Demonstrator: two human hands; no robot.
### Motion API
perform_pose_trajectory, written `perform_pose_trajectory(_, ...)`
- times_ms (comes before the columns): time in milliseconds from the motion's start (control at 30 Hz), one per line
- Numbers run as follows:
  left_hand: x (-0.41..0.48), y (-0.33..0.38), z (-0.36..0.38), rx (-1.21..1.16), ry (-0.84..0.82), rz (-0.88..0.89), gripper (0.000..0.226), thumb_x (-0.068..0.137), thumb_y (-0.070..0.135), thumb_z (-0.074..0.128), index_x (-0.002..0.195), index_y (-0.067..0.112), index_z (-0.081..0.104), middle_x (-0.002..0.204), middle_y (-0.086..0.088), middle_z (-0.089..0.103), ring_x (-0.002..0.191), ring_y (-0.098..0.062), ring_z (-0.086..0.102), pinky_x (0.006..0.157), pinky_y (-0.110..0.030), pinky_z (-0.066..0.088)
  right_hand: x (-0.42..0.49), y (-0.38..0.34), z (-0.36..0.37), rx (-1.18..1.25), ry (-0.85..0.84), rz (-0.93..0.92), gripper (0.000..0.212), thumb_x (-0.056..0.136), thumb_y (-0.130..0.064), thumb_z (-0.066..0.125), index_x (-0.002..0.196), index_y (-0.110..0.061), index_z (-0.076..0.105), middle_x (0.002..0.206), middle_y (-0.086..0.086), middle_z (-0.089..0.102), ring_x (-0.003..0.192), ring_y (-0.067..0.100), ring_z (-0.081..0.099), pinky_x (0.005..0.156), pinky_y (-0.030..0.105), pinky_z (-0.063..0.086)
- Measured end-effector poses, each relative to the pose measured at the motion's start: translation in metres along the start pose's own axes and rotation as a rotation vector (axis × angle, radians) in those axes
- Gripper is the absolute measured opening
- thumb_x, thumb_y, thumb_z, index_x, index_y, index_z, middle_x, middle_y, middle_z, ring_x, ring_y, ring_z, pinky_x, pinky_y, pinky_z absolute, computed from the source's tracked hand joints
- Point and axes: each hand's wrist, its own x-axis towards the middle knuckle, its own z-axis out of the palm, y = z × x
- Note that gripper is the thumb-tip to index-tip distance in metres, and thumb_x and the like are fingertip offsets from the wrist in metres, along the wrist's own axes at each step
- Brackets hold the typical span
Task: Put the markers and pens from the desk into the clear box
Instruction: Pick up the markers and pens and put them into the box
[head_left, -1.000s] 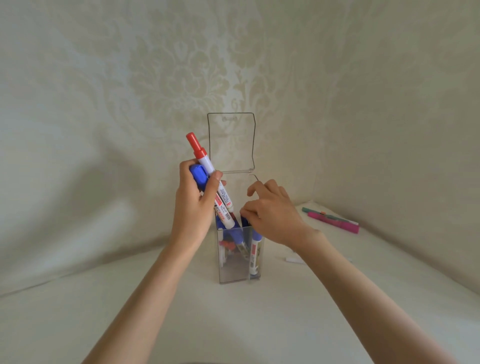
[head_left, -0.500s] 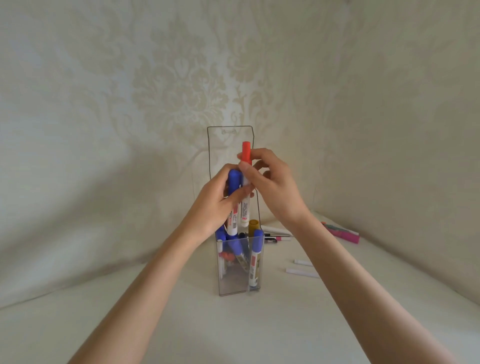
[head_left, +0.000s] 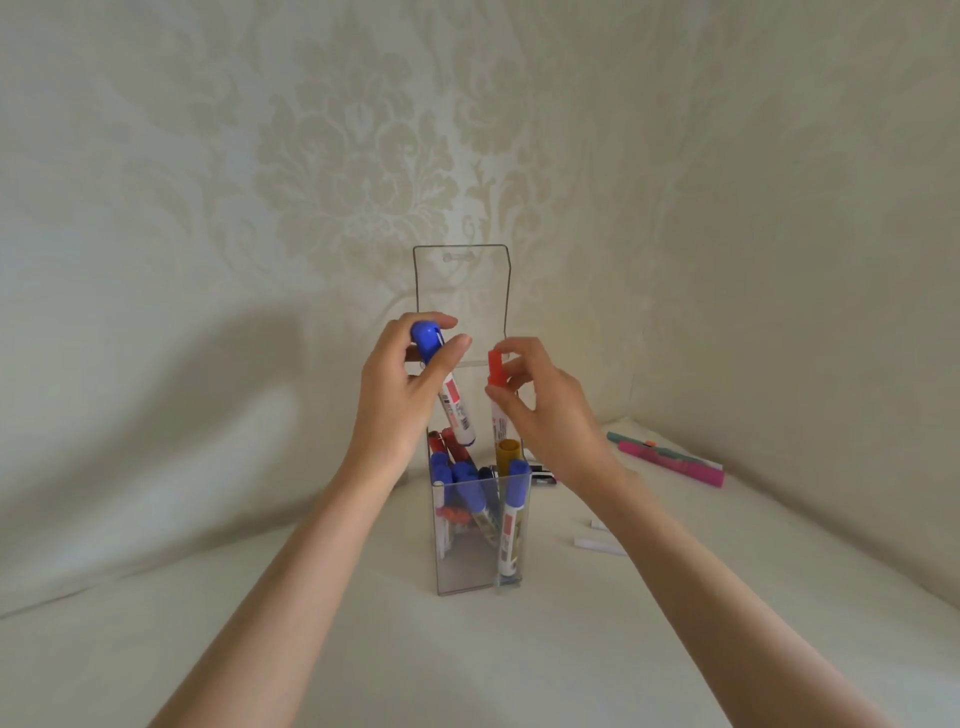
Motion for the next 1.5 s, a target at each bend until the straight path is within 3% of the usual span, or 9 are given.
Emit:
perform_pose_trajectory(100,-0.001,0.000,0.003,0.051,0.041,0.013,0.026,0.079,0.029,0.067,0.103,0.020,0.061,0.086,0.006,0.057,0.082,-0.009,0.057,0.072,-0.028,0.054,-0.004,0.011,0.008,-0.392,0.072,-0.198,0.023,0.080,-0.019,0.066,0.101,-0.014,0.058,0.094,0.003,0.066,0.086,0.022,0.052,0.074,0.035,0.045)
perform_pose_trajectory(233,-0.004,-0.006,0.005,0.172,0.077,0.035,0.043,0.077,0.026,0.070,0.115,0.014,0.054,0.087,-0.001,0.057,0.080,-0.014,0.057,0.066,-0.012,0.047,-0.008,0.029,0.012,-0.572,0.088,-0.241,0.013,0.082,-0.024,0.061,0.083,-0.012,0.067,0.105,0.008,0.061,0.091,0.027,0.052,0.071,0.038,0.045)
perform_pose_trajectory(300,-0.006,-0.008,0.007,0.183,0.083,0.025,0.044,0.076,0.025,0.072,0.111,0.013,0.048,0.086,-0.002,0.058,0.078,-0.016,0.058,0.065,-0.012,0.046,-0.011,0.033,0.011,-0.605,0.042,-0.248,0.034,0.089,-0.036,0.046,0.074,-0.015,0.068,0.113,0.006,0.058,0.099,0.024,0.047,0.077,0.035,0.039)
perform_pose_trajectory(533,-0.014,-0.015,0.021,0.277,-0.038,-0.003,0.034,0.076,0.025,0.071,0.092,0.014,0.042,0.091,-0.004,0.059,0.083,-0.021,0.062,0.072,-0.028,0.053,-0.023,0.038,0.003,-0.440,0.077,-0.195,0.045,0.095,-0.038,0.030,0.089,-0.017,0.070,0.128,0.008,0.053,0.114,0.018,0.033,0.090,0.033,0.031)
perform_pose_trajectory(767,-0.031,-0.025,0.022,0.726,-0.269,0.298,0.024,0.090,0.018,0.054,0.089,-0.001,0.069,0.119,-0.013,0.060,0.099,-0.027,0.062,0.083,-0.031,0.048,-0.039,0.044,-0.005,-0.330,0.186,-0.230,0.043,0.097,-0.034,0.028,0.094,-0.014,0.066,0.123,0.012,0.055,0.106,0.019,0.038,0.087,0.031,0.035)
perform_pose_trajectory(967,-0.028,-0.029,0.011,0.943,-0.344,0.360,0.053,0.087,0.037,0.030,0.072,0.011,0.073,0.104,-0.001,0.070,0.108,-0.024,0.056,0.088,-0.033,0.035,-0.053,0.056,-0.015,-0.310,0.194,-0.149,0.043,0.096,-0.035,0.031,0.092,-0.012,0.067,0.123,0.009,0.053,0.106,0.018,0.038,0.084,0.030,0.037)
perform_pose_trajectory(1100,-0.035,-0.037,0.011,1.062,-0.406,0.388,0.046,0.087,0.039,0.036,0.076,0.016,0.074,0.102,0.002,0.071,0.113,-0.025,0.055,0.091,-0.031,0.022,-0.064,0.067,-0.022,-0.290,0.202,-0.101,0.038,0.095,-0.032,0.035,0.092,-0.012,0.067,0.123,0.008,0.052,0.105,0.019,0.041,0.084,0.031,0.038)
perform_pose_trajectory(1333,-0.052,-0.015,0.042,0.727,-0.275,0.426,0.028,0.083,0.024,0.042,0.082,0.012,0.067,0.088,-0.001,0.068,0.089,-0.024,0.057,0.077,-0.030,0.038,-0.079,0.103,-0.059,-0.312,0.234,-0.004,0.033,0.091,-0.027,0.040,0.089,-0.008,0.067,0.106,0.008,0.057,0.095,0.022,0.044,0.081,0.030,0.041)
perform_pose_trajectory(1500,-0.058,-0.009,0.113,0.422,-0.497,0.223,0.017,0.087,0.019,0.054,0.089,0.011,0.068,0.095,-0.003,0.066,0.094,-0.022,0.055,0.081,-0.033,0.042,-0.087,0.151,-0.096,-0.334,0.246,0.223,0.016,0.088,-0.007,0.050,0.091,-0.006,0.066,0.100,0.012,0.058,0.096,0.030,0.047,0.076,0.015,0.027)
